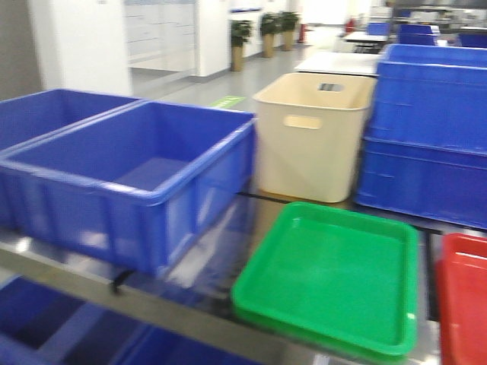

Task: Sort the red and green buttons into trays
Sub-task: 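Drive the base to the shelf holding green and red trays, then lower the green button over the green tray and red over red tray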

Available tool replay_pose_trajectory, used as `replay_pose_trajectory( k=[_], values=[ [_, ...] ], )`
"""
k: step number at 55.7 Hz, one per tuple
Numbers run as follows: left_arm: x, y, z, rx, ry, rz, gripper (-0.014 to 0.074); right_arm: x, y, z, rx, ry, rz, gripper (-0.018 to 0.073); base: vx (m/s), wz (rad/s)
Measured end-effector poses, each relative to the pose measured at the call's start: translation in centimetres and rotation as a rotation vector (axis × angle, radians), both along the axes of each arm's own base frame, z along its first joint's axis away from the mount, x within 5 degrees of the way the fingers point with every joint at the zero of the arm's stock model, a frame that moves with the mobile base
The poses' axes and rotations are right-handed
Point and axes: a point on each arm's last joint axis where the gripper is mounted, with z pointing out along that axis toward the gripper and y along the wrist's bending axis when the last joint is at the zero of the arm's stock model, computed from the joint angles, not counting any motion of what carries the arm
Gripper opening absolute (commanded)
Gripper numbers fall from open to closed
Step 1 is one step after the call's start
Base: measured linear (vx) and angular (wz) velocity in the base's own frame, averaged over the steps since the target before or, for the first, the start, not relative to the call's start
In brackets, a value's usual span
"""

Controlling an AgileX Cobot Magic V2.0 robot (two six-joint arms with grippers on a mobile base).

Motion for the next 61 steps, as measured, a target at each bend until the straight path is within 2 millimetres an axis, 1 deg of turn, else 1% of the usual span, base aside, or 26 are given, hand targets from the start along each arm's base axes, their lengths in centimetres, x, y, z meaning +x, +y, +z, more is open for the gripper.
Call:
replay_pose_trajectory(
  k=[20,36,48,61],
  values=[
    [0.0,0.0,0.0,0.0,0.0,0.0,0.0001,0.0,0.0,0.0,0.0,0.0,0.0,-0.0009,0.18,-0.66],
    [0.0,0.0,0.0,0.0,0.0,0.0,0.0001,0.0,0.0,0.0,0.0,0.0,0.0,-0.0009,0.13,-0.51],
    [0.0,0.0,0.0,0.0,0.0,0.0,0.0001,0.0,0.0,0.0,0.0,0.0,0.0,-0.0009,0.08,-0.29],
    [0.0,0.0,0.0,0.0,0.0,0.0,0.0001,0.0,0.0,-0.01,0.0,0.001,0.0,-0.0009,0.01,-0.03]
  ],
)
